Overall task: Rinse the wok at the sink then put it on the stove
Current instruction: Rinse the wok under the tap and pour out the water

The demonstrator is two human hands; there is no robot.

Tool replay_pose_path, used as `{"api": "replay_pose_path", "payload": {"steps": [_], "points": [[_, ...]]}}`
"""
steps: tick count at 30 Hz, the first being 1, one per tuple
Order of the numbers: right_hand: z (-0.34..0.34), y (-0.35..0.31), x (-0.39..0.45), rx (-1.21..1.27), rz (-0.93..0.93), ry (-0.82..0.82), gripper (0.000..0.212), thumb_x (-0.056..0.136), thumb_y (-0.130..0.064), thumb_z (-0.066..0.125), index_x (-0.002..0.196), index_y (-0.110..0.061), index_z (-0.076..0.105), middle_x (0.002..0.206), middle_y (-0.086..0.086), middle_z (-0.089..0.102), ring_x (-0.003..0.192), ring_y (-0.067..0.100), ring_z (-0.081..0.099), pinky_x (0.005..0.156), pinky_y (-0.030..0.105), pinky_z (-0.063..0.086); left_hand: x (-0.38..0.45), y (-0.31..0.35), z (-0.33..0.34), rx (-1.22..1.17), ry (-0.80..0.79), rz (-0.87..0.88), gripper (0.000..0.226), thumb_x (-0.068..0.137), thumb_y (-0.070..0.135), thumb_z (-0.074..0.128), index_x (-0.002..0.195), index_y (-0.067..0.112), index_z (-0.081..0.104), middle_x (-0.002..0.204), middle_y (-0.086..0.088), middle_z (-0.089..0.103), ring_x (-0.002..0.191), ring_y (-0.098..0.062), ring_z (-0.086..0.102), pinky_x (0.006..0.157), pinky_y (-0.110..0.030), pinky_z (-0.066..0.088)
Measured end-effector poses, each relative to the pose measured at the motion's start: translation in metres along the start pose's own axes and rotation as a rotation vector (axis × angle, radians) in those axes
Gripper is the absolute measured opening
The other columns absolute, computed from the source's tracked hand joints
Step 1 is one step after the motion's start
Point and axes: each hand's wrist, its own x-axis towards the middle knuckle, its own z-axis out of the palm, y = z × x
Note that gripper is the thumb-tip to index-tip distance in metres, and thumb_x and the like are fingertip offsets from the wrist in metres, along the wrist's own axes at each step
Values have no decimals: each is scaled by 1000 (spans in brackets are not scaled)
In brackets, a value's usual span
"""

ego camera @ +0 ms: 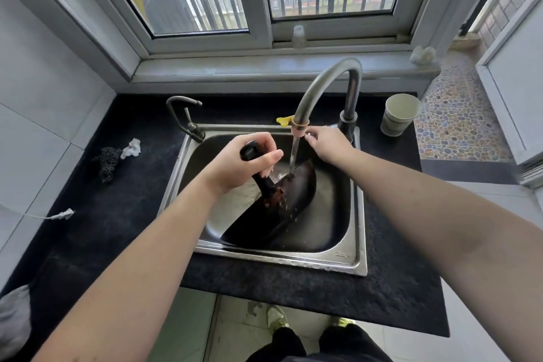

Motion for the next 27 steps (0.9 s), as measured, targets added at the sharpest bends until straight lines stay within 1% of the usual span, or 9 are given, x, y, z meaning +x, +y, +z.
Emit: {"api": "replay_pose_path", "payload": {"steps": [2, 5, 9, 11, 13, 17, 22, 25, 27], "points": [[-1, 0, 0, -11, -6, -2, 38, 101, -32, 43, 135, -20, 55, 129, 9, 62, 120, 28, 54, 96, 32, 40, -1, -3, -6, -2, 23, 0, 25, 92, 21, 62, 72, 6, 56, 59, -9, 58, 65, -35, 57, 82, -53, 50], [-2, -1, -1, -14, -16, 0, 37, 101, -31, 43, 133, -19, 57, 125, 11, 64, 113, 29, 58, 90, 32, 42, 1, -6, -15, 23, 76, -3, 31, 89, 32, 62, 66, 13, 60, 65, -8, 64, 77, -43, 61, 90, -60, 47], [-2, -4, -2, -12, -1, 2, 37, 101, -30, 43, 132, -18, 58, 125, 12, 64, 117, 30, 56, 96, 34, 41, 11, -2, -29, 112, 119, -28, 26, 83, 42, 67, 71, 18, 68, 77, -9, 70, 86, -32, 66, 94, -52, 50], [-3, -6, -2, -19, -2, 4, 37, 101, -30, 44, 131, -17, 59, 124, 12, 65, 118, 30, 55, 97, 34, 40, 14, -1, -36, 138, 110, -26, 18, 82, 35, 70, 74, 19, 69, 78, -6, 72, 85, -24, 67, 93, -46, 50], [-4, -6, -3, -28, -6, 8, 36, 101, -30, 44, 129, -16, 60, 120, 12, 66, 116, 30, 56, 93, 32, 40, 14, -2, -44, 132, 109, -19, 12, 82, 25, 72, 78, 14, 68, 78, -5, 73, 85, -21, 68, 90, -40, 51], [-5, -8, -5, -34, -3, 15, 34, 101, -30, 43, 124, -14, 63, 115, 13, 67, 112, 31, 57, 89, 33, 40, 13, -8, -63, 0, 138, -19, 17, 81, 14, 73, 86, 2, 62, 83, -15, 72, 84, -18, 70, 83, -25, 51], [-5, -10, -7, -37, 3, 23, 31, 101, -30, 43, 110, -11, 66, 104, 15, 68, 104, 32, 59, 78, 33, 38, 18, -18, -86, -63, 94, -21, 24, 77, 24, 74, 87, 3, 66, 84, -10, 74, 89, -25, 69, 90, -33, 52], [-7, -15, -10, -47, 22, 23, 31, 101, -27, 43, 117, -11, 64, 113, 16, 67, 110, 33, 57, 80, 31, 36, 21, -24, -93, -120, 85, -28, 34, 78, 22, 73, 93, -8, 64, 86, -12, 73, 89, -28, 69, 90, -35, 52], [-8, -18, -12, -48, 36, 33, 32, 101, -27, 43, 122, -10, 62, 117, 16, 65, 112, 33, 56, 80, 30, 35, 21, -25, -94, -152, 82, -23, 25, 82, 17, 70, 90, -7, 65, 84, -12, 72, 86, -27, 69, 87, -33, 53]]}}
